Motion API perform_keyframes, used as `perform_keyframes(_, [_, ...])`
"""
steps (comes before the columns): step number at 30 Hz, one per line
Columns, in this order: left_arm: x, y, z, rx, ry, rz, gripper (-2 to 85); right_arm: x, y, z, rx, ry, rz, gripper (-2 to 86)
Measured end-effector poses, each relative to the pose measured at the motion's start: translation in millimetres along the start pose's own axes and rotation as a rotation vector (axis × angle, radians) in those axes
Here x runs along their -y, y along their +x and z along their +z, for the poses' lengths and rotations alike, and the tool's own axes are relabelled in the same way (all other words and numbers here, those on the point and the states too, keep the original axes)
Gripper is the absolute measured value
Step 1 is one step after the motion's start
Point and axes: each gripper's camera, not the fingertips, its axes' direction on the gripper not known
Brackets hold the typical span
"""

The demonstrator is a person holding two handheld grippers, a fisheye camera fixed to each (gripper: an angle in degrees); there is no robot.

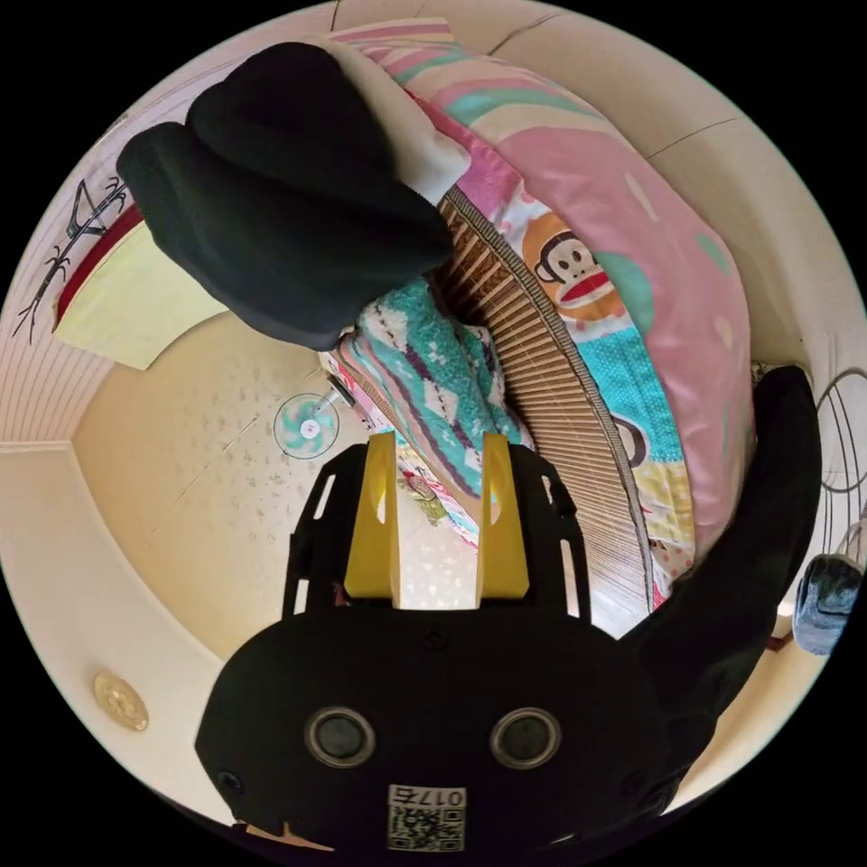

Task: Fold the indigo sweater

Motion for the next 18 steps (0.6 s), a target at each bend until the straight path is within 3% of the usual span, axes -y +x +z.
perform_keyframes(5, [-17, -8, -20, 0.065, 0.043, 0.049, -1.0, 9, -5, 45, -0.191, -0.1, 0.017, 10.1])
perform_keyframes(9, [-28, -34, -38, 0.047, 0.119, -0.036, -1.0, -17, -2, 74, -0.351, -0.195, -0.12, 4.0])
perform_keyframes(12, [-35, -57, -40, -0.042, 0.173, -0.151, -1.0, -58, 33, 119, -0.413, -0.502, -0.143, 1.6])
perform_keyframes(14, [-41, -68, -37, -0.129, 0.201, -0.227, -1.0, -87, 65, 141, -0.37, -0.675, -0.056, 0.8])
perform_keyframes(16, [-45, -76, -32, -0.221, 0.231, -0.296, -1.0, -123, 104, 160, -0.358, -0.967, 0.064, 0.9])
perform_keyframes(18, [-44, -78, -22, -0.327, 0.252, -0.325, -1.0, -151, 111, 170, -0.458, -1.185, -0.032, 1.2])
